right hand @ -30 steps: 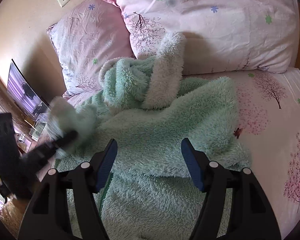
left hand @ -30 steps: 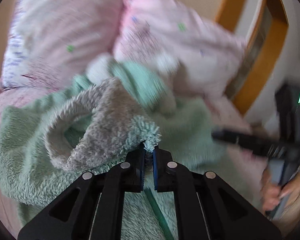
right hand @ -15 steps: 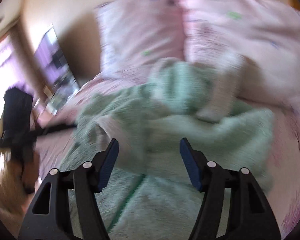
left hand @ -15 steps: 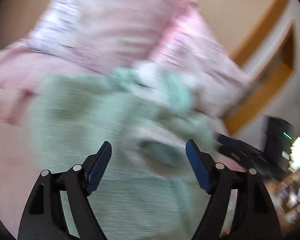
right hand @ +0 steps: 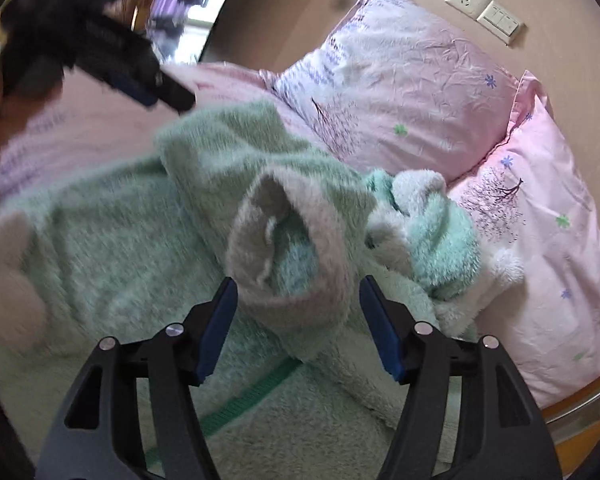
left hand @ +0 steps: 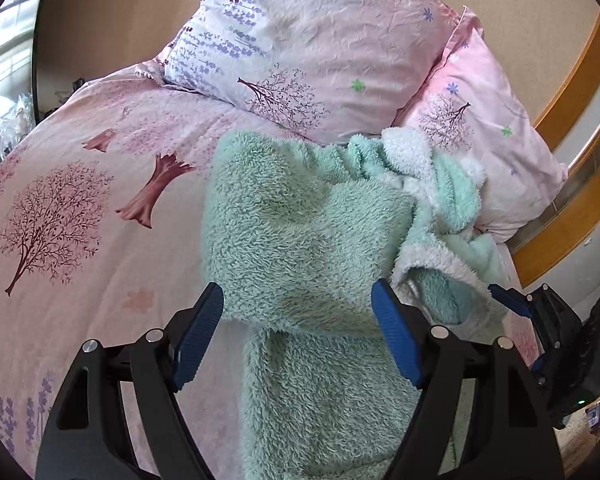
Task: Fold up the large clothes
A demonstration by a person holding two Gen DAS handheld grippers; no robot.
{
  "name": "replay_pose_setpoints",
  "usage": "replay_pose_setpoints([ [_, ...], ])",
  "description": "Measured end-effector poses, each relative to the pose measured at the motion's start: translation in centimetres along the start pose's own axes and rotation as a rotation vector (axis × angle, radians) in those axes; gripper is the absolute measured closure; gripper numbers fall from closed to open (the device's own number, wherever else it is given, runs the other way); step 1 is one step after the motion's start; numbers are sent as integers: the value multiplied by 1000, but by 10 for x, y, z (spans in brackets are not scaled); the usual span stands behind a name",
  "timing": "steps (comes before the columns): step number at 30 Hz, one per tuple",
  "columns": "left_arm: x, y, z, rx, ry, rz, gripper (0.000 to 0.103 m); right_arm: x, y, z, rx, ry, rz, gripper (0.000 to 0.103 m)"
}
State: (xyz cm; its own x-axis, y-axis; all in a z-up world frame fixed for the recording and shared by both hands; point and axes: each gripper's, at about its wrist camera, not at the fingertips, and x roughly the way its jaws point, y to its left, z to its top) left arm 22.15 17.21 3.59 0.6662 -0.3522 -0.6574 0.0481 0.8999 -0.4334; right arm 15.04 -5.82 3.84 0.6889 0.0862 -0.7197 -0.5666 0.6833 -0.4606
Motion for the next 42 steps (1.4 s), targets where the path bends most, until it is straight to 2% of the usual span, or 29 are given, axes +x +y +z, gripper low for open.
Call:
replay_pose_setpoints([
  [3, 2, -1, 0, 3, 5, -2, 27, 7, 3, -1, -16, 14, -19, 36],
  [5, 2, -1, 0, 0, 7, 0, 27, 17, 1, 1, 0, 40, -8, 74],
  [6, 2, -1, 0, -3, 8, 1, 27, 23, -4, 3, 47, 73, 25, 94],
  [7, 2, -1, 0, -5, 8, 2, 27, 23, -12, 4, 110, 62, 57, 95],
  [8, 1, -1, 0, -6, 7, 3, 27, 19, -26, 4, 190, 29, 102, 95],
  [13, -3, -3, 2, 1, -9, 12, 27, -22, -92, -4, 527, -125, 208, 96],
  [16, -2, -5, 5, -6, -12, 3, 27, -52, -143, -23, 792, -240, 258, 96],
  [18, 0, -9, 6, -3, -11, -4, 27, -62, -180, -52, 1036, -305, 317, 96],
  [20, 2, -13, 5, 8, -5, -8, 27, -60, -205, -88, 1250, -310, 335, 96],
  [23, 6, -18, 3, 30, 6, -11, 27, -47, -217, -132, 1403, -237, 252, 96],
  [27, 11, -22, 2, 44, 16, -12, 27, -19, -212, -171, 1538, -104, 271, 96],
  [29, 13, -23, 2, 50, 20, -12, 27, -12, -209, -187, 1585, -53, 241, 96],
  [33, 14, -24, 0, 76, 28, 11, 27, -22, -216, -212, 1672, -54, 133, 95],
  [35, 17, -22, -2, 85, 41, 27, 27, -21, -218, -215, 1654, 10, 107, 87],
  [36, 19, -22, -3, 89, 50, 34, 27, -24, -219, -218, 1653, 43, 60, 78],
  [37, 21, -21, -3, 91, 56, 38, 27, -31, -221, -220, 1652, 37, 20, 62],
  [38, 23, -20, -4, 93, 64, 45, 27, -38, -222, -222, 1647, 5, -9, 56],
  [40, 28, -18, -7, 93, 80, 57, 27, -49, -222, -217, 1599, -55, -37, 54],
  [42, 31, -17, -8, 96, 93, 61, 27, -49, -219, -197, 1477, -100, 53, 54],
])
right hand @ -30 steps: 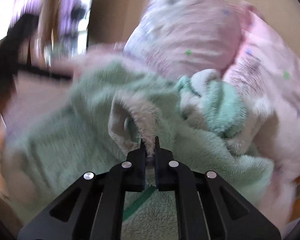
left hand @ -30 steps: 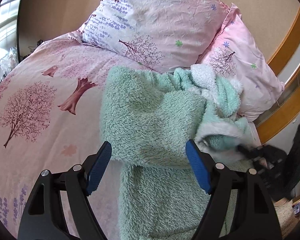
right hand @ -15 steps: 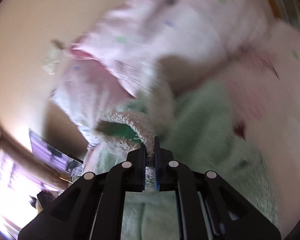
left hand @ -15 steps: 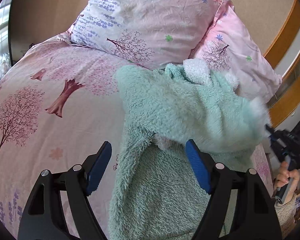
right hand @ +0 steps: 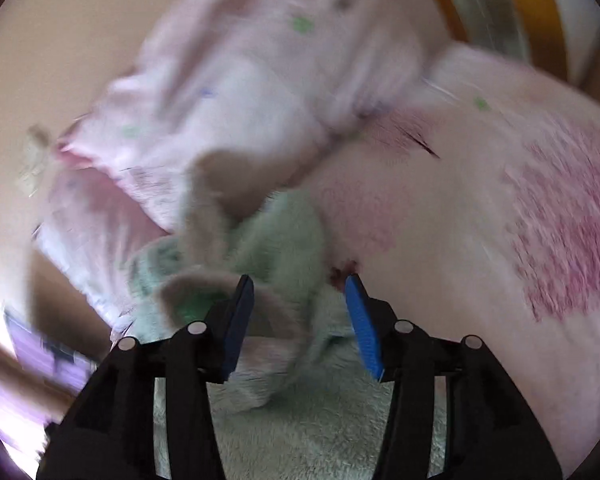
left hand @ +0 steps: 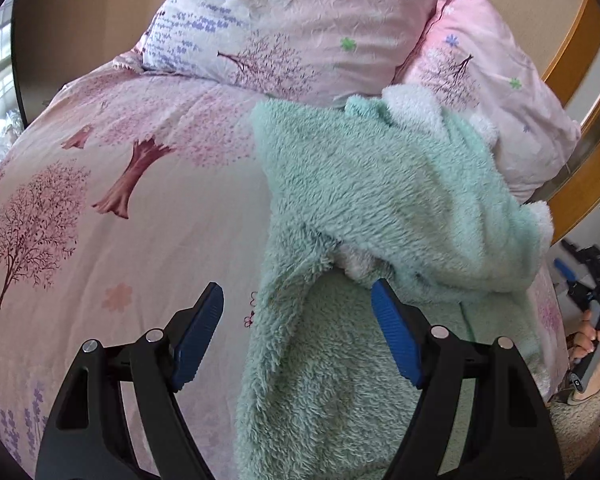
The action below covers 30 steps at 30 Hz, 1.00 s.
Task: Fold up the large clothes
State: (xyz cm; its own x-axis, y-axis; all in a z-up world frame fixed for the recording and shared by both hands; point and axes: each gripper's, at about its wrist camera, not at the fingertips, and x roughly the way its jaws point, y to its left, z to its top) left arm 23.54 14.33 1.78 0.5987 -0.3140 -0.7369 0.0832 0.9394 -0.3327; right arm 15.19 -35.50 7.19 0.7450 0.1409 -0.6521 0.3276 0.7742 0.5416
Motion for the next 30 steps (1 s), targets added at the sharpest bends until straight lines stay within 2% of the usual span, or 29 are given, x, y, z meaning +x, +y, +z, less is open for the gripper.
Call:
replay_pose_setpoints([
  [2, 3, -1, -1, 11, 10, 9, 27, 9, 24, -8, -140, 65, 44, 54],
  [3, 5, -2, -2, 18, 13, 16, 27, 12, 31, -13, -189, 72, 35, 54],
  [4, 6, -2, -3, 21, 16, 19, 27, 16, 40, -17, -246, 79, 20, 54],
  [6, 8, -4, -5, 29, 23, 23, 27, 31, 56, -25, -357, 81, -74, 55],
  [7, 9, -4, -6, 32, 24, 26, 27, 39, 58, -27, -385, 83, -123, 84],
  [8, 9, -4, -6, 35, 24, 28, 27, 46, 55, -27, -385, 84, -171, 97],
  [13, 5, -4, -5, 41, 3, 24, 27, 49, 10, -13, -201, 47, -270, 98],
  [15, 4, -7, -2, 48, -9, 15, 27, 65, -8, -7, -149, 101, -322, 97],
  [17, 4, -11, 1, 52, -22, -2, 27, 89, -16, -7, -164, 183, -352, 96],
  [19, 2, -16, 3, 53, -38, -24, 27, 89, -14, -6, -187, 183, -367, 91],
  [20, 0, -20, 5, 59, -50, -38, 27, 81, -8, -3, -205, 165, -367, 84],
  [21, -2, -24, 6, 70, -64, -50, 26, 74, -3, 0, -217, 142, -365, 69],
  [23, -4, -35, 11, 99, -79, -71, 26, 52, 12, 5, -258, 49, -346, 46],
  [24, -3, -42, 13, 115, -83, -81, 26, 40, 26, 9, -301, -15, -344, 45],
  [26, 3, -57, 18, 146, -84, -98, 26, 32, 45, 13, -355, -60, -299, 44],
  [27, 6, -65, 20, 156, -81, -109, 26, 35, 60, 15, -394, -41, -232, 44],
  [30, 21, -93, 25, 178, -70, -143, 26, 75, 98, 17, -466, 115, -79, 45],
])
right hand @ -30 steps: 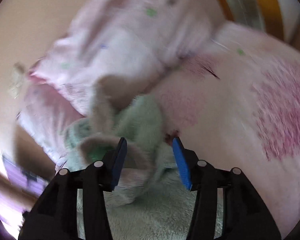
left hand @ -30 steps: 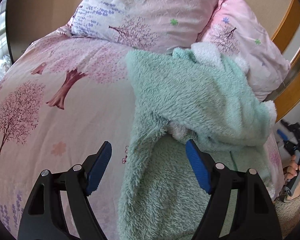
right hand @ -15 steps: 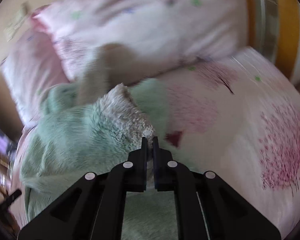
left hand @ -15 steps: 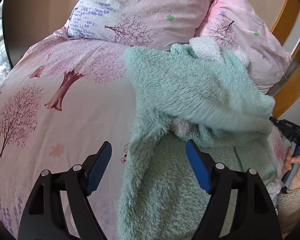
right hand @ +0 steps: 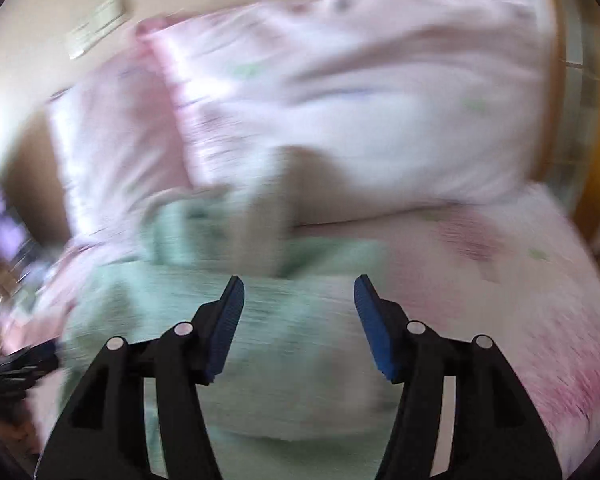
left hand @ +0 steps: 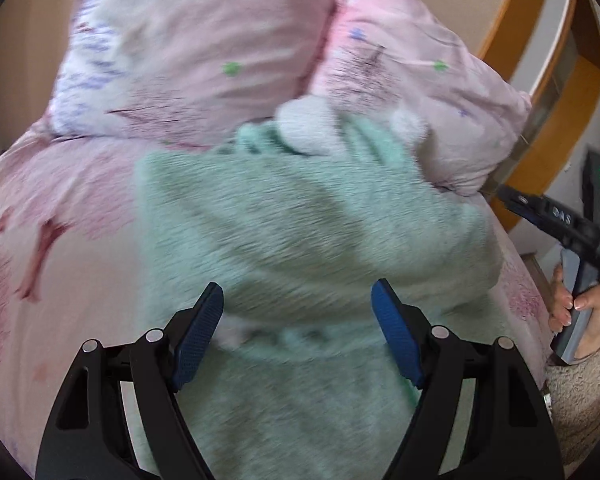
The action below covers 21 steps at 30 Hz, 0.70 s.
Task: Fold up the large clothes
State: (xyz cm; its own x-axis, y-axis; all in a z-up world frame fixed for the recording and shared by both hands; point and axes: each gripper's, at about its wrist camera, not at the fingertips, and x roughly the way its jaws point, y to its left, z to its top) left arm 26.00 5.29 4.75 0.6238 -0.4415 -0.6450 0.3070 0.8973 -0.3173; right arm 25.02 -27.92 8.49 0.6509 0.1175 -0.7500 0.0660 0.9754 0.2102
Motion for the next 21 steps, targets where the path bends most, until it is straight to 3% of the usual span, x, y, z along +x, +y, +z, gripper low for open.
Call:
replay_pose_setpoints([
  [3, 21, -24, 5, 26, 16, -10, 26, 45, 26, 15, -69, 104, 38, 52],
  [7, 46, -46, 9, 79, 35, 24, 26, 81, 41, 27, -71, 146, 53, 53],
  [11, 55, -46, 20, 84, 28, 40, 26, 84, 42, 32, -37, 123, 59, 56],
  [15, 62, -36, 40, 35, 34, 17, 26, 102, 39, 30, -42, 192, 99, 57],
  [17, 68, -33, 44, 22, 52, 7, 26, 108, 40, 26, -62, 203, 87, 88],
  [21, 83, -32, 40, 33, 105, 32, 26, 98, 34, 41, -31, 81, 68, 94],
])
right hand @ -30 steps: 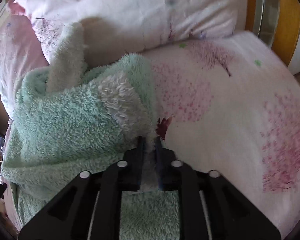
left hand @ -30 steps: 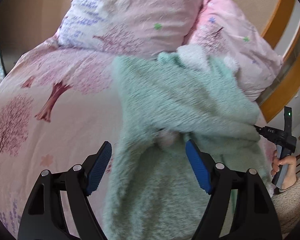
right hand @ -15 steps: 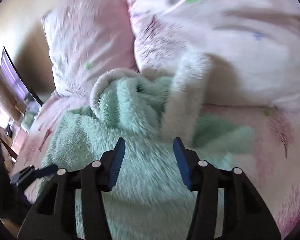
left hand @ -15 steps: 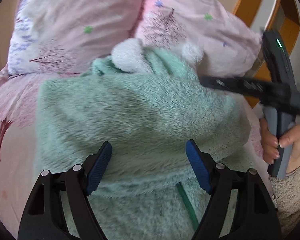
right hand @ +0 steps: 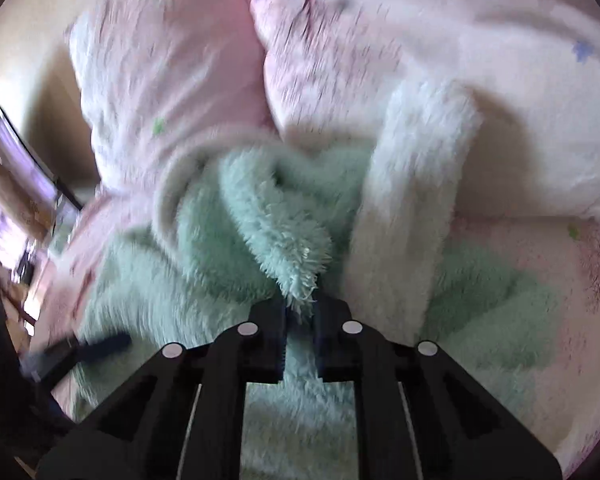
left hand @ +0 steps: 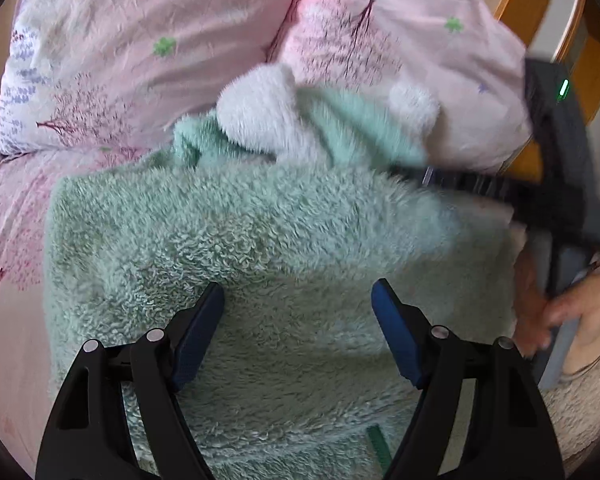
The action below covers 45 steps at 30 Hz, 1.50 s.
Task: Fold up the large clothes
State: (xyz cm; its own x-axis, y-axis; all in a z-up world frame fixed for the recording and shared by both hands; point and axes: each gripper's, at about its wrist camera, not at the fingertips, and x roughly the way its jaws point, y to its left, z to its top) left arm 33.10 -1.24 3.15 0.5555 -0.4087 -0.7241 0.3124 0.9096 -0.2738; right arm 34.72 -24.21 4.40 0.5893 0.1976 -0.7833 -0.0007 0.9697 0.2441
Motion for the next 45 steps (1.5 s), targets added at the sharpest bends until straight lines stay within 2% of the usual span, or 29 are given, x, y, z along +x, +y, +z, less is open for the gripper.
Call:
replay_pose_setpoints([
  [3, 9, 0, -2, 5, 22, 8, 26, -25, -1, 19, 11, -115, 6, 94],
  [9, 16, -1, -2, -5, 32, 7, 26, -78, 16, 45, -30, -285, 54, 95],
  [12, 20, -1, -1, -18, 36, -5, 26, -113, 30, 52, -59, -366, 119, 95],
  [15, 19, 2, -1, -47, 31, -31, 26, -138, 43, 51, -76, -396, 211, 95],
  [17, 12, 12, -1, -115, 11, -104, 26, -149, 52, 33, -113, -378, 240, 95],
  [19, 2, 26, -2, -215, -20, -226, 26, -147, 59, 12, -147, -345, 236, 95],
  [20, -2, 35, -2, -287, -41, -313, 26, -143, 61, -2, -157, -309, 234, 95],
  [23, -1, 46, -6, -431, -27, -482, 27, -128, 63, -24, -151, -223, 239, 94],
  [25, 2, 46, -12, -483, -13, -558, 28, -111, 63, -44, -188, -118, 183, 88],
  [27, 4, 49, -19, -529, 10, -601, 29, -100, 59, -62, -213, -25, 123, 83],
  [29, 2, 57, -30, -559, 8, -613, 29, -102, 53, -71, -202, 14, 126, 78],
  [31, -6, 62, -37, -574, -8, -610, 29, -117, 37, -72, -144, -11, 173, 57],
  [32, -13, 65, -40, -579, -17, -603, 29, -123, 29, -69, -114, -34, 186, 53],
  [34, -29, 67, -48, -569, -54, -575, 29, -131, 12, -66, -57, -67, 171, 51],
  [37, -47, 86, -41, -577, -114, -561, 26, -121, -10, -62, 50, -29, 206, 50],
  [39, -47, 95, -39, -581, -131, -544, 26, -112, -11, -62, 62, -1, 236, 50],
  [42, -42, 91, -29, -562, -113, -532, 26, -101, -5, -60, 33, 10, 168, 48],
  [45, -31, 78, -18, -513, -76, -429, 26, -82, -9, -52, 87, 47, 172, 46],
])
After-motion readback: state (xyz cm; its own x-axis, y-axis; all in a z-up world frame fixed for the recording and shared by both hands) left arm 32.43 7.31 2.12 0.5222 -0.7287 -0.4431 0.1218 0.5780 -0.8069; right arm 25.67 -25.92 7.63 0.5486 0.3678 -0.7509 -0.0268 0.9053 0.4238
